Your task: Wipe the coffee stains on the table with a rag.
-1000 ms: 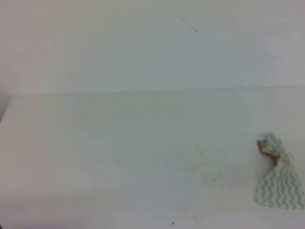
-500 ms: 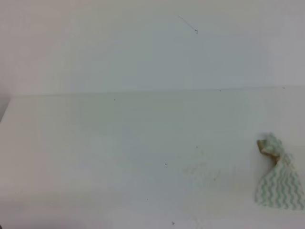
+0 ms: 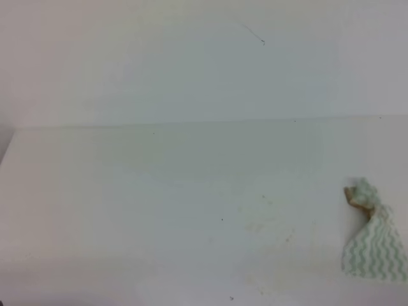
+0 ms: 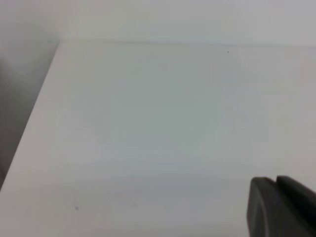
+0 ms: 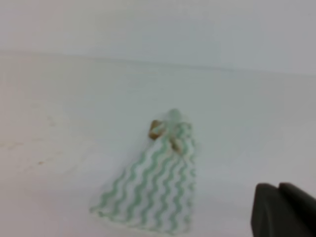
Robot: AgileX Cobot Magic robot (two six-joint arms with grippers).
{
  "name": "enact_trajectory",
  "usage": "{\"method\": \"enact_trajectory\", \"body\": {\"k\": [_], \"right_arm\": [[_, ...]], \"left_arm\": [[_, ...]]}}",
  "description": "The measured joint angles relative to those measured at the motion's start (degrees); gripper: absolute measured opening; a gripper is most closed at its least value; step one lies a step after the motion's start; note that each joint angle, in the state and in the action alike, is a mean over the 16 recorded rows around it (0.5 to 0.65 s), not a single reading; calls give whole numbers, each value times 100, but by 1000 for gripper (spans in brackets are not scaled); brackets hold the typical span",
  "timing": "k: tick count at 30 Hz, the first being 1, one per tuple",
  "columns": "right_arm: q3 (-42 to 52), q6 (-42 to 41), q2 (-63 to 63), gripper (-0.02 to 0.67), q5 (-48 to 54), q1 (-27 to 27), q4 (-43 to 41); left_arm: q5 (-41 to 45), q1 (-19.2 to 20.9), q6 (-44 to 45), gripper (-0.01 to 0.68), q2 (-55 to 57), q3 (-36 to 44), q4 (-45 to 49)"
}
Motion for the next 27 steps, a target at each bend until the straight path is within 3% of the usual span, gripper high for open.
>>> {"method": "enact_trajectory", "body": {"k": [10,27], "right_arm": [[80,-10,-68,0,-67,-335,-480],[80,-10,-68,0,-53,-358,-524]], "left_arm": [[0,0,0,-2,0,0,0],[0,77,0,-2,0,0,0]]}}
